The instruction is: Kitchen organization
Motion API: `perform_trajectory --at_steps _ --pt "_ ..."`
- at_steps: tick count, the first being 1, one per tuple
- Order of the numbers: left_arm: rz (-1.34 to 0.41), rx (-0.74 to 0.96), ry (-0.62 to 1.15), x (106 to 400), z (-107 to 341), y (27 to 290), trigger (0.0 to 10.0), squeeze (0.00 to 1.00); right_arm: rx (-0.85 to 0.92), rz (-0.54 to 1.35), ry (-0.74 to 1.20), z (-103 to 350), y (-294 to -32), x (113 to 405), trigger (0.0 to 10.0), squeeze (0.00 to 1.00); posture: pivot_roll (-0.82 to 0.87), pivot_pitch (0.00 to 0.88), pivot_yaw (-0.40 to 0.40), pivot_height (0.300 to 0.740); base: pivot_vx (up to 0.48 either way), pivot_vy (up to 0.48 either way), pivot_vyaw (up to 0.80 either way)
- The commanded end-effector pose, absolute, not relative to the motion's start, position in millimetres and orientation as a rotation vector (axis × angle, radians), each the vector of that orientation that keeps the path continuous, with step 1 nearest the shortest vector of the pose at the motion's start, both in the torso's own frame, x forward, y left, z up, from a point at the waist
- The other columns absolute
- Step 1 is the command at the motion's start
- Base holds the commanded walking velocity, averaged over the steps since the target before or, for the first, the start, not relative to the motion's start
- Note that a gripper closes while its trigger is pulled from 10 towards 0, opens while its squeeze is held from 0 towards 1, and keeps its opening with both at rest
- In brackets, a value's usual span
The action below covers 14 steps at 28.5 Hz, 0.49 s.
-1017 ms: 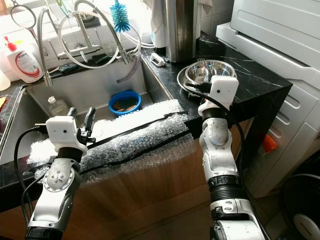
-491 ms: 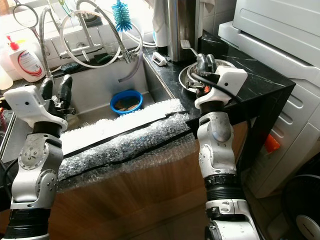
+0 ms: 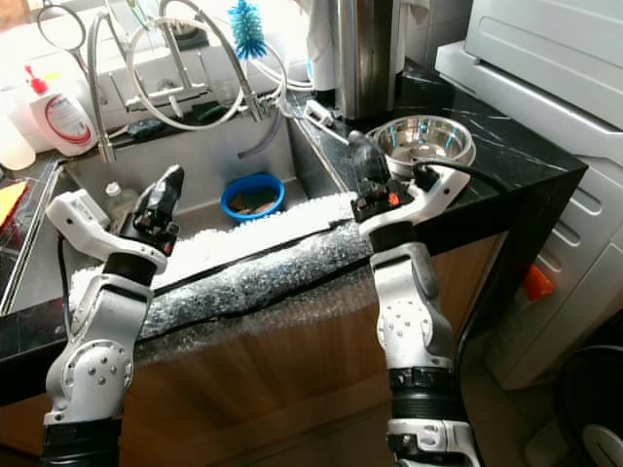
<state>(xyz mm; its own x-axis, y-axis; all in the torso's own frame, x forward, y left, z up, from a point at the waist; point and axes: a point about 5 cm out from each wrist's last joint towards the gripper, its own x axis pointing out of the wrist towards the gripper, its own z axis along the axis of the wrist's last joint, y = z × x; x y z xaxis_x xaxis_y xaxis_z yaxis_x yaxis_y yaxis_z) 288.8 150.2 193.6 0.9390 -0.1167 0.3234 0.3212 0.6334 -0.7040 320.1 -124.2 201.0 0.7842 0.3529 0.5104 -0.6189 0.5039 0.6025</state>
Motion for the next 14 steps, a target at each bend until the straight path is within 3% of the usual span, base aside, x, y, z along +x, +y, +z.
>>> perform_trajectory --at_steps 1,6,14 --pt "-0.281 -0.847 -0.259 284 195 153 10.0 0.0 0.918 0.693 -0.343 204 -117 313 10.0 0.0 -0.16 0.0 0.15 0.74 0.0 0.0 0.0" --pt "-0.339 -0.833 -0.227 281 193 140 10.0 0.0 1.029 0.796 -0.344 202 -113 302 10.0 0.0 -0.16 0.0 0.148 0.74 0.0 0.0 0.0" --pt "-0.405 -0.875 -0.253 277 200 128 10.0 0.0 0.988 0.808 -0.262 185 -107 297 10.0 0.0 -0.16 0.0 0.145 0.74 0.0 0.0 0.0"
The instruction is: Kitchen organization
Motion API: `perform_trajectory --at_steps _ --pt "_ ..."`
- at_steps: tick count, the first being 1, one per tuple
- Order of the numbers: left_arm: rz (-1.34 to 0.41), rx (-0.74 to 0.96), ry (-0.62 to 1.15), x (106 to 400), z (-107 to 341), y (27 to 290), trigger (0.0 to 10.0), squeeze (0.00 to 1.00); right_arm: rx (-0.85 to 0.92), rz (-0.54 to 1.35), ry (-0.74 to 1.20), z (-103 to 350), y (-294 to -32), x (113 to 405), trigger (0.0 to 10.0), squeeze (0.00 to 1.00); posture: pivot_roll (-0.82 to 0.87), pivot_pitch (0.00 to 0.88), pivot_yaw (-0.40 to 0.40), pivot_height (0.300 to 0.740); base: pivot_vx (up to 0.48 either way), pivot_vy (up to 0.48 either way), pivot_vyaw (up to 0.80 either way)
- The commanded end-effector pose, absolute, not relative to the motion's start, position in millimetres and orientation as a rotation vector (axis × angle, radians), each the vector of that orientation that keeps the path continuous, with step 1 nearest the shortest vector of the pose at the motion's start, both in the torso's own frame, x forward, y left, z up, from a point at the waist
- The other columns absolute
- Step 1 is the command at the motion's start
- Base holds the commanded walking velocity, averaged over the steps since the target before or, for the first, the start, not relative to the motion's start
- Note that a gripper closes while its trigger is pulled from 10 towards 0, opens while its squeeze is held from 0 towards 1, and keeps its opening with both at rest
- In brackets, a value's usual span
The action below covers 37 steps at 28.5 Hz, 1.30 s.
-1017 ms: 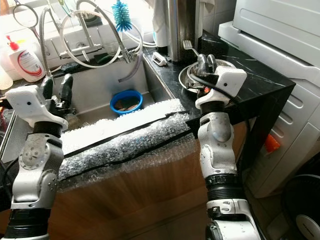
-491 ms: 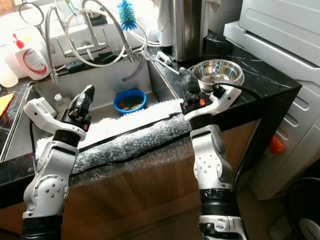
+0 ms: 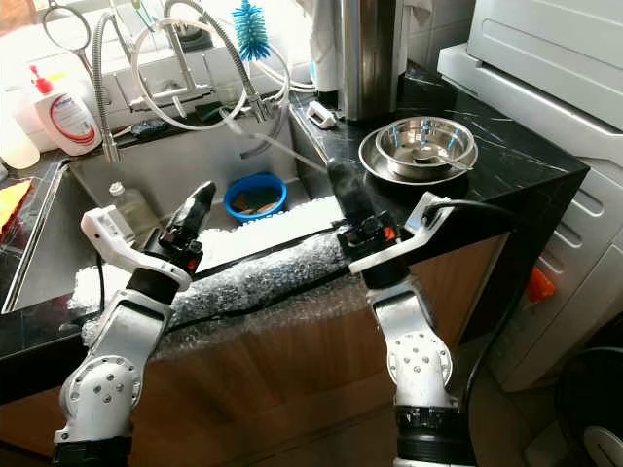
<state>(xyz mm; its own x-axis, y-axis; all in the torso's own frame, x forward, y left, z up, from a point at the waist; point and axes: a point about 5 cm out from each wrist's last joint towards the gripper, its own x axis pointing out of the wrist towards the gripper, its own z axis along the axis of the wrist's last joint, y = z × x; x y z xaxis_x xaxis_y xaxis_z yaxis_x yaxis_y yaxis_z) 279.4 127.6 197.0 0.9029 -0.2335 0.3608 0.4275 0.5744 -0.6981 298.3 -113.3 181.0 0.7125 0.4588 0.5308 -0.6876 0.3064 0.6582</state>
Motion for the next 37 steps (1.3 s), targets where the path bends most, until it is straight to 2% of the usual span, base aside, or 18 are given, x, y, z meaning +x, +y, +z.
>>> perform_trajectory --at_steps 1,6,7,9,10,11,12,13,20,37 --pt "-0.415 -0.881 -0.254 277 201 127 10.0 0.0 0.985 0.811 -0.25 184 -106 296 10.0 0.0 -0.16 0.0 0.146 0.74 0.0 0.0 0.0" --pt "-0.432 -0.893 -0.253 276 201 125 10.0 0.0 0.965 0.831 -0.217 179 -102 294 10.0 0.0 -0.16 0.0 0.145 0.74 0.0 0.0 0.0" --pt "-0.45 -0.904 -0.239 274 200 120 10.0 0.4 0.964 0.836 -0.208 177 -100 294 10.0 0.0 -0.16 0.0 0.144 0.74 0.0 0.0 0.0" --pt "-0.458 -0.902 -0.232 273 199 118 10.0 0.4 0.963 0.838 -0.206 177 -99 294 10.0 0.0 -0.16 0.0 0.144 0.74 0.0 0.0 0.0" --pt "-0.473 -0.897 -0.214 273 197 113 10.0 1.0 0.964 0.847 -0.203 177 -97 293 10.0 0.0 -0.16 0.0 0.144 0.74 0.0 0.0 0.0" --pt "-0.473 -0.897 -0.214 273 197 113 10.0 1.0 0.964 0.847 -0.203 177 -97 293 10.0 0.0 -0.16 0.0 0.144 0.74 0.0 0.0 0.0" --pt "-0.48 -0.9 -0.207 272 196 111 10.0 0.92 0.958 0.857 -0.2 177 -95 292 10.0 0.0 -0.16 0.0 0.145 0.74 0.0 0.0 0.0" --pt "-0.493 -0.916 -0.204 272 197 107 10.0 0.0 0.946 0.88 -0.191 176 -90 291 10.0 0.0 -0.16 0.0 0.145 0.74 0.0 0.0 0.0" --pt "-0.489 -0.929 -0.201 273 197 102 10.0 0.0 0.929 0.918 -0.167 174 -82 286 10.0 0.0 -0.16 0.0 0.145 0.74 0.0 0.0 0.0" --pt "-0.437 -0.966 -0.238 279 200 110 10.0 0.0 0.888 0.982 -0.156 173 -75 282 10.0 0.0 -0.16 0.0 0.145 0.74 0.0 0.0 0.0"
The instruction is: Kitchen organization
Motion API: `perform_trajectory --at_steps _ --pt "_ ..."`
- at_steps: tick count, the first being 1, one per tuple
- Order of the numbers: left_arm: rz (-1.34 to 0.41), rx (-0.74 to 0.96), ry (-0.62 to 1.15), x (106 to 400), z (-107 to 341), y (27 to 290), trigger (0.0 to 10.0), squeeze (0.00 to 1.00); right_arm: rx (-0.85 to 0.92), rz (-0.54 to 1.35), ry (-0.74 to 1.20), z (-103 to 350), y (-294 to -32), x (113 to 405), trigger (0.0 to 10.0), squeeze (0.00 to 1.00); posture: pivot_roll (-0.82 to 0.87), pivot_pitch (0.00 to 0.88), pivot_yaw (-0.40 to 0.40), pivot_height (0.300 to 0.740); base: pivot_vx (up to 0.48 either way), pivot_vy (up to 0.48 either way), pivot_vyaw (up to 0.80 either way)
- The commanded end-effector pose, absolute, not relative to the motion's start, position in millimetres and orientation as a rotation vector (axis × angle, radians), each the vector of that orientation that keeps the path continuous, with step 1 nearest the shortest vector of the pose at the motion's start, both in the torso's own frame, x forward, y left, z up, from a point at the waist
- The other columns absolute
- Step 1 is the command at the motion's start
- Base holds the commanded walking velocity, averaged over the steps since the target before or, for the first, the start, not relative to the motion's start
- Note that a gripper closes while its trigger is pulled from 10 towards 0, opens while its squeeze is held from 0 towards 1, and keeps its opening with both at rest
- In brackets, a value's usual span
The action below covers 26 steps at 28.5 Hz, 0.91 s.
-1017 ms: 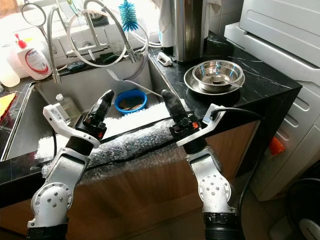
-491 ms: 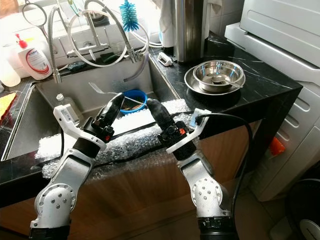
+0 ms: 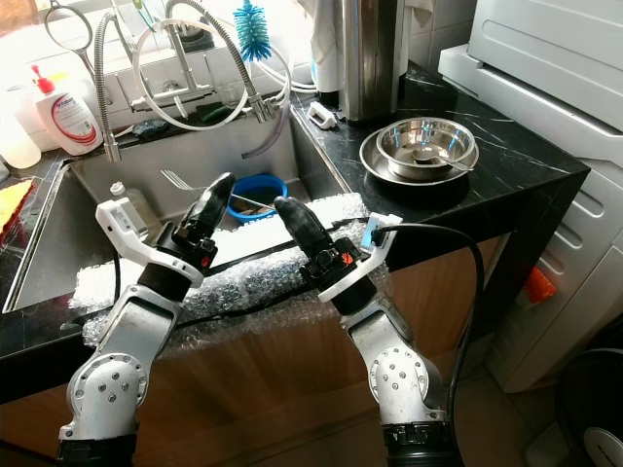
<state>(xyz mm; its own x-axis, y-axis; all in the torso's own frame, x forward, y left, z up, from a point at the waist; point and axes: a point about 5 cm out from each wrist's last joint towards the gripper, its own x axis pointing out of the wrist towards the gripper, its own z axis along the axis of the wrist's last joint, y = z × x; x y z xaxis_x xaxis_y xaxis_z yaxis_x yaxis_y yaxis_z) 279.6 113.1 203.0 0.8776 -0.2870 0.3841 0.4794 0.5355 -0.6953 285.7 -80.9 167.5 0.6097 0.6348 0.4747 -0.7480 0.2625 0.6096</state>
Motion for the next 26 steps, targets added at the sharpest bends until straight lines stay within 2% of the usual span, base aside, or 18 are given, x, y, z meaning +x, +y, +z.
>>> perform_trajectory --at_steps 1,6,7,8,9,10,26 --pt "-0.44 -0.968 -0.237 279.0 199.8 109.3 10.0 0.0 0.887 0.985 -0.155 173.0 -74.4 281.7 10.0 0.0 -0.16 0.0 0.144 0.74 0.0 0.0 0.0" --pt "-0.448 -0.977 -0.227 278.8 198.3 106.8 9.8 0.0 0.883 1.001 -0.155 173.2 -72.2 280.7 10.0 0.0 -0.16 0.0 0.144 0.74 0.0 0.0 0.0" --pt "-0.448 -0.977 -0.227 279.2 198.2 106.7 9.1 0.0 0.882 1.003 -0.154 173.1 -71.8 280.9 10.0 0.0 -0.16 0.0 0.144 0.74 0.0 0.0 0.0" --pt "-0.45 -0.979 -0.228 279.2 198.4 106.6 5.1 0.0 0.881 1.005 -0.154 173.1 -71.7 280.7 10.0 0.0 -0.16 0.0 0.144 0.74 0.0 0.0 0.0" --pt "-0.451 -0.982 -0.229 279.1 198.6 106.5 3.5 0.0 0.881 1.007 -0.154 173.0 -71.5 280.4 10.0 0.0 -0.16 0.0 0.144 0.74 0.0 0.0 0.0" --pt "-0.455 -0.982 -0.229 279.4 198.7 106.6 0.0 0.0 0.875 1.01 -0.151 172.2 -71.1 280.4 10.0 0.0 -0.16 0.0 0.144 0.74 0.0 0.0 0.0" --pt "-0.445 -0.989 -0.236 280.8 198.7 109.0 0.0 0.0 0.868 1.011 -0.151 171.2 -70.2 280.0 10.0 0.0 -0.16 0.0 0.147 0.74 0.0 0.0 0.0"
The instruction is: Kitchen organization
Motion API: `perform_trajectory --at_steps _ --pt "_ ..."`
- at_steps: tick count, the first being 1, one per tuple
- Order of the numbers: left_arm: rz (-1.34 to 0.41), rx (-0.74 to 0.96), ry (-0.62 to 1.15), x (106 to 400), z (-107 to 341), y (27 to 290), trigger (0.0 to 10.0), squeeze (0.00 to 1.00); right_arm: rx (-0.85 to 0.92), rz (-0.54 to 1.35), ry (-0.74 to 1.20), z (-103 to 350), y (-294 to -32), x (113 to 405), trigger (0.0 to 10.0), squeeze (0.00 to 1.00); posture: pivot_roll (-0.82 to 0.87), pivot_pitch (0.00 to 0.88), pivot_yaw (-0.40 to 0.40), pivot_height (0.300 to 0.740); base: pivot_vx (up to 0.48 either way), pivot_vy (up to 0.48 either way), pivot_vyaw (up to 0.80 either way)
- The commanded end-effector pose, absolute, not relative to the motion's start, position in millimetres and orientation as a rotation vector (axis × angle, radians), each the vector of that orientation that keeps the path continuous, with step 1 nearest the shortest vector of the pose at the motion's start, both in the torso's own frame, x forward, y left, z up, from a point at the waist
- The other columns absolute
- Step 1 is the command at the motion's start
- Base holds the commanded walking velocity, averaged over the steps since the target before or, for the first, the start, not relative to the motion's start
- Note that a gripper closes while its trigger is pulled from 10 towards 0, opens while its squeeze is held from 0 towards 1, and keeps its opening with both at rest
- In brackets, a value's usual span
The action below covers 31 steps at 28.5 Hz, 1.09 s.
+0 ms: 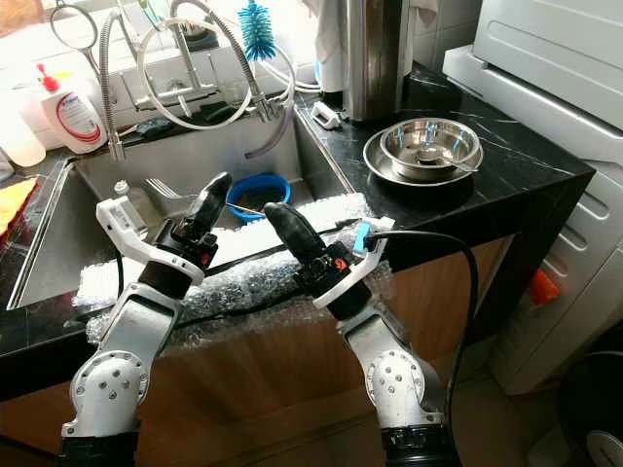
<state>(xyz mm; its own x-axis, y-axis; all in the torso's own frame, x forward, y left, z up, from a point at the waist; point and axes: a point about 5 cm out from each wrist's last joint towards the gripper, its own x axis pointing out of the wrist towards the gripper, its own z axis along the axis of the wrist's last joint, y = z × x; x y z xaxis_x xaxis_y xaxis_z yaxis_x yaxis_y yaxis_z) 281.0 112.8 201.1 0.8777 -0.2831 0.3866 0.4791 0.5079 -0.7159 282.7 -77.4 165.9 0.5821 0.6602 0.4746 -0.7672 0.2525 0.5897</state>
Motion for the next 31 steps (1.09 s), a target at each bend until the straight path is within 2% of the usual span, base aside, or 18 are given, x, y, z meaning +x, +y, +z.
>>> perform_trajectory --at_steps 1,31 --pt "-0.444 -0.988 -0.236 280.9 198.7 109.3 0.0 0.0 0.867 1.01 -0.15 170.8 -70.0 280.3 10.0 0.0 -0.15 0.0 0.148 0.74 0.0 0.0 0.0" --pt "-0.433 -1.047 -0.256 281.3 200.4 112.7 0.0 0.0 0.82 0.983 -0.145 168.4 -70.3 283.0 10.0 0.0 -0.16 0.0 0.143 0.74 0.0 0.0 0.0"
